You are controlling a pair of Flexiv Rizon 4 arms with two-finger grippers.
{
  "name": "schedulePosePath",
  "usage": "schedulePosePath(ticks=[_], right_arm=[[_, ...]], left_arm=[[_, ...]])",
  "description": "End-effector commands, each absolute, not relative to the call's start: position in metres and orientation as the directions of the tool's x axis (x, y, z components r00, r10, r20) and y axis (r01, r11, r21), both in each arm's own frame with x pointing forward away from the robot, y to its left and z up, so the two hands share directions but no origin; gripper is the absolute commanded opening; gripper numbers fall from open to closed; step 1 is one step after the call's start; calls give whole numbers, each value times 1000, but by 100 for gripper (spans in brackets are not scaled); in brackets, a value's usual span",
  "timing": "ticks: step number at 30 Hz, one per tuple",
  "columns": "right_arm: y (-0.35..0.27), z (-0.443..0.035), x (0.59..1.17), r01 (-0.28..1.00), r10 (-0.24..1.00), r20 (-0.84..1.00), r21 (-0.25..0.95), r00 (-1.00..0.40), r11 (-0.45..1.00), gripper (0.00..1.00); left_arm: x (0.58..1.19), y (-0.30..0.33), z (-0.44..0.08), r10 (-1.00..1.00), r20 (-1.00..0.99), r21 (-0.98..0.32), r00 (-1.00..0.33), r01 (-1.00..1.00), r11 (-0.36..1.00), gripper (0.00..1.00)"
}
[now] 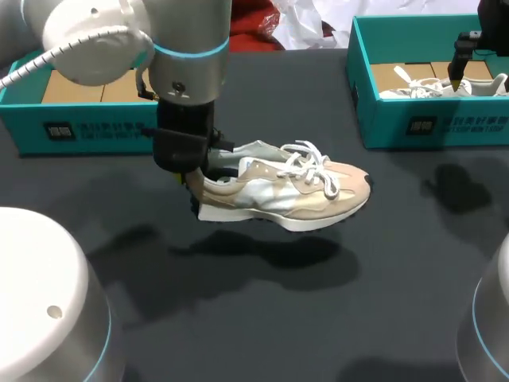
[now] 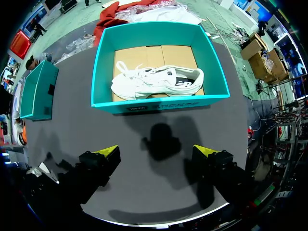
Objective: Take the shoe out of the shoebox, open the shoe tongue, remove and reinsert the insole, then place the shoe into the shoebox
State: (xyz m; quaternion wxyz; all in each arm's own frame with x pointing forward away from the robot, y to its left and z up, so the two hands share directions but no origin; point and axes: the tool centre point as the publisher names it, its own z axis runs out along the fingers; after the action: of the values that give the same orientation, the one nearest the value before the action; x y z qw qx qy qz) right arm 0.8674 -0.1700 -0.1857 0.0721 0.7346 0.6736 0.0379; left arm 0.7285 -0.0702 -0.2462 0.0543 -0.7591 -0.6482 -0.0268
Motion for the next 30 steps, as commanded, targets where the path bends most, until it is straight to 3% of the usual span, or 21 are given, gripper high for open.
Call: schedulePosePath(ticks=[1,16,30], right_arm=[[-170,-186,867,984,995,-41,158,90,-82,100],[-170,-186,867,984,995,-41,158,90,-82,100],[-170,-186,867,984,995,-41,158,90,-82,100]], left_arm=[[723,-88,-272,981,133,-39,144,989,-140,0],[704,-103,-330,980,180,-50,82,996,-74,0],[708,-105,-358,967,232,-24,102,995,-99,0]])
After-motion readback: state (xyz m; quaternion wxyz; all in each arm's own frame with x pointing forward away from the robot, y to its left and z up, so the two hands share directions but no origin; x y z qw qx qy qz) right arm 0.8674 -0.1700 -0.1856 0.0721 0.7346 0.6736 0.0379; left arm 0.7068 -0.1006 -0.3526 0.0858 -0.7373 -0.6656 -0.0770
